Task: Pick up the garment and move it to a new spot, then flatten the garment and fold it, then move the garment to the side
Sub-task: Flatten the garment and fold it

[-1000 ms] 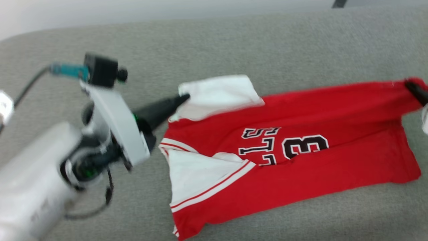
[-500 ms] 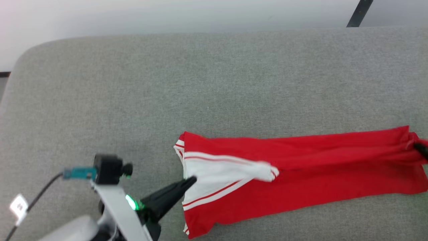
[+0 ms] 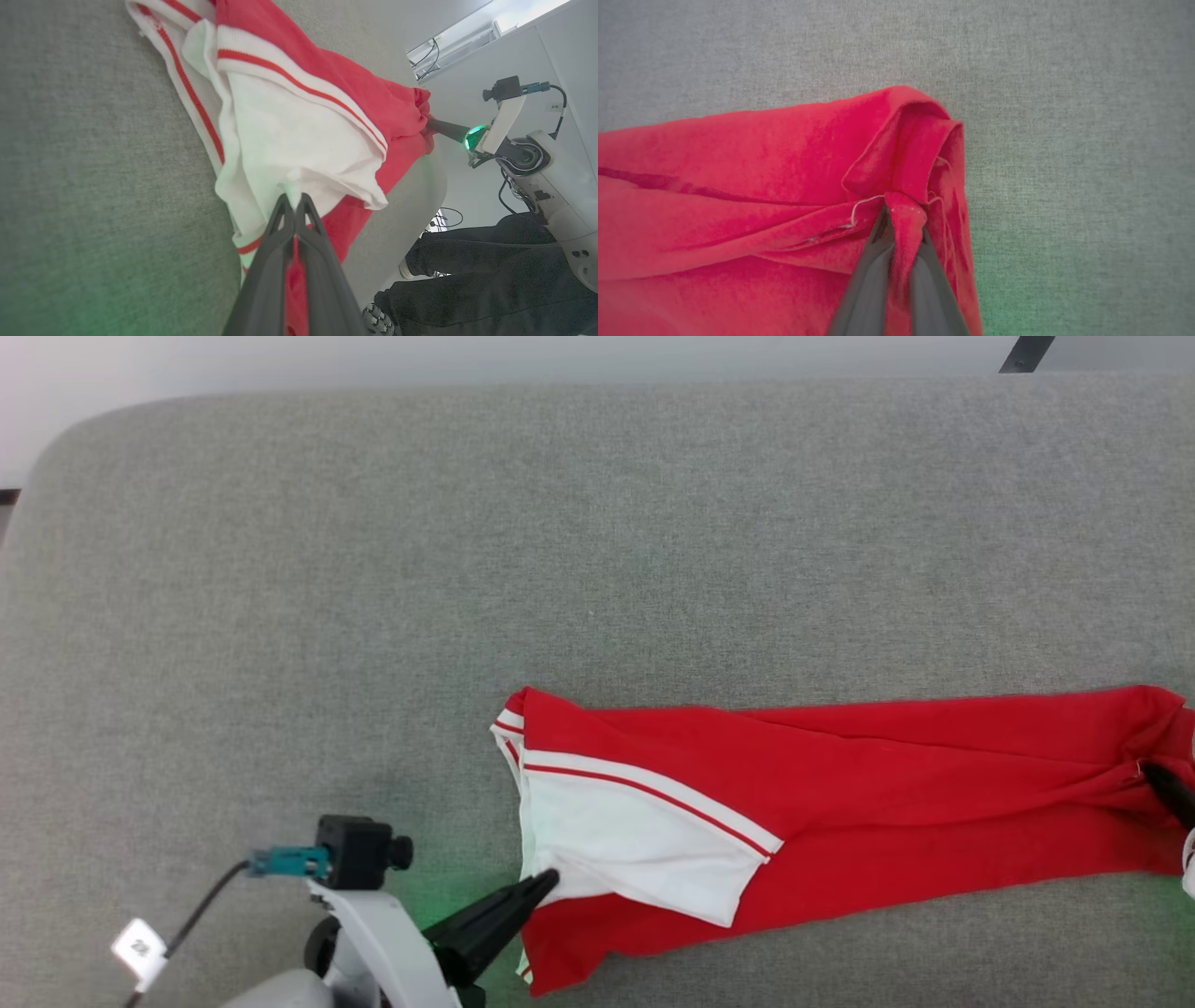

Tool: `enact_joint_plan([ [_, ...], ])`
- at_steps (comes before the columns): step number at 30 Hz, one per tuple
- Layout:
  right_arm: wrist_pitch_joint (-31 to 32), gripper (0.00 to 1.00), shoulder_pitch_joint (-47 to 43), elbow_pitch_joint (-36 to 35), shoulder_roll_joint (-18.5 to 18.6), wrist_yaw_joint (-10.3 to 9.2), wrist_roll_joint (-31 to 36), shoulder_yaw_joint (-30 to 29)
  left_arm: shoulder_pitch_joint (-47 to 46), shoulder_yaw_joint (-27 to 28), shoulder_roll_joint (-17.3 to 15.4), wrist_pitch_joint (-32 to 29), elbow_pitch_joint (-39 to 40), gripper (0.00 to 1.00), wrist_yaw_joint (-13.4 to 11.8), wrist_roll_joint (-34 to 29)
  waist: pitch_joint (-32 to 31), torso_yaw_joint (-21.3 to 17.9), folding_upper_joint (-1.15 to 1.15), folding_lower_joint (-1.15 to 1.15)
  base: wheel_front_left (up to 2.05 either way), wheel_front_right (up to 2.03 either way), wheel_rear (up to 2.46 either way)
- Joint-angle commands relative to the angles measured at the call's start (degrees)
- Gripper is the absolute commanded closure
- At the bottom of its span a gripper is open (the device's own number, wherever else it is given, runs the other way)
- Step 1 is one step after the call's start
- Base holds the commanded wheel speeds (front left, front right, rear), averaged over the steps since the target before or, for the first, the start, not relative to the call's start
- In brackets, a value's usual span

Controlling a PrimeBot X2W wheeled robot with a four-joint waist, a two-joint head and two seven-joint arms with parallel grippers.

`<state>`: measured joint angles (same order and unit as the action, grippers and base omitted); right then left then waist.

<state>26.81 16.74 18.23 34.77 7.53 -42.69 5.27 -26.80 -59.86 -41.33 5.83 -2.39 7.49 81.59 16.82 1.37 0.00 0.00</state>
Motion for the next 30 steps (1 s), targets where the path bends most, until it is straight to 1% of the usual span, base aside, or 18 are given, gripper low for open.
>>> enact_joint_plan([
  [1, 0.0, 1.0, -0.2, 0.1, -0.4, -0.09, 0.3, -0.3, -0.4, -0.3, 0.6, 0.2, -0.6, 1.0, -0.1, -0.3, 0.0, -0.1, 0.0, 0.0, 0.0, 0.0, 0.0],
  [4, 0.1, 1.0, 0.0, 0.4, -1.4, -0.09, 1.0, -0.2, -0.7, -1.0, 2.1, 0.1, -3.1, 1.0, -0.1, -0.8, -0.2, -0.2, 0.0, 0.0, 0.0, 0.0, 0.0],
  [5, 0.0, 0.84, 0.0, 0.5, -1.7, -0.08, 1.0, -0.2, -0.8, -1.2, 2.4, 0.4, -3.9, 1.0, 0.0, -1.2, -0.5, -0.3, 0.0, 0.0, 0.0, 0.0, 0.0],
  [6, -0.3, 0.54, 0.1, 0.5, -2.0, -0.08, 1.1, -0.4, -0.7, -1.4, 2.7, 0.7, -4.7, 0.75, 0.0, -1.6, -0.8, -0.5, 0.0, 0.0, 0.0, 0.0, 0.0],
  [7, -0.6, 0.09, 0.1, 0.5, -2.1, -0.08, 1.2, -0.6, -0.5, -1.4, 3.0, 1.2, -5.5, 0.56, 0.0, -1.6, -1.2, -0.6, 0.0, 0.0, 0.0, 0.0, 0.0],
  [8, -0.7, 0.0, 0.1, 0.6, -2.2, -0.08, 1.3, -0.9, -0.1, -1.2, 3.5, 2.0, -6.1, 0.29, 0.0, -1.6, -1.6, -0.7, 0.0, 0.0, 0.0, 0.0, 0.0],
  [9, -0.8, 0.0, 0.1, 0.5, -2.3, -0.09, 1.4, -1.0, 0.1, -1.0, 3.9, 2.7, -6.6, 0.0, 0.0, -1.7, -2.0, -0.8, 0.0, 0.0, 0.0, 0.0, 0.0],
  [12, 0.0, 0.0, -0.2, -0.1, -2.2, -0.09, 0.8, -1.5, 0.6, -0.4, 4.2, 4.6, -7.2, 0.0, 0.0, -2.1, -3.4, -0.9, 0.0, 0.0, 0.0, 0.0, 0.0],
  [15, 1.1, 0.0, -0.2, -0.7, -1.3, -0.09, 0.6, -2.7, 0.9, 0.4, 4.1, 6.0, -7.2, 0.0, -0.5, -2.7, -4.5, -0.7, 0.0, 0.0, 0.0, 0.0, 0.0],
  [19, 2.8, 0.0, -0.2, -0.7, -0.7, -0.09, 0.5, -4.1, 0.7, 2.4, 4.1, 7.7, -6.8, 0.0, -2.6, -3.7, -5.9, 0.2, 0.0, 0.0, 0.0, 0.0, 0.0],
  [22, 5.4, 0.0, -0.9, 0.2, -0.4, -0.09, 0.1, -4.7, 1.9, 4.5, 4.8, 8.7, -6.6, 0.0, -4.4, -4.7, -6.9, 1.2, 0.0, 0.0, 0.0, 0.0, 0.0],
  [25, 7.9, 0.0, -1.3, 1.2, -0.1, -0.09, -0.6, -5.9, 3.7, 7.8, 5.9, 9.2, -7.4, 0.0, -6.2, -6.2, -7.6, 2.6, 0.0, 0.0, 0.0, 0.0, 0.0],
  [27, 9.1, 0.0, -1.9, 1.7, -0.1, -0.08, -0.8, -6.8, 4.9, 11.2, 7.0, 9.3, -8.2, 0.0, -7.7, -9.4, -7.9, 3.7, 0.0, 0.0, 0.0, 0.0, 0.0],
  [30, 10.5, 0.0, -2.8, 2.9, -0.3, -0.09, -0.7, -8.6, 8.6, 17.5, 9.9, 9.2, -8.9, 0.0, -9.4, -15.0, -8.1, 5.4, 0.0, 0.0, 0.0, 0.0, 0.0],
])
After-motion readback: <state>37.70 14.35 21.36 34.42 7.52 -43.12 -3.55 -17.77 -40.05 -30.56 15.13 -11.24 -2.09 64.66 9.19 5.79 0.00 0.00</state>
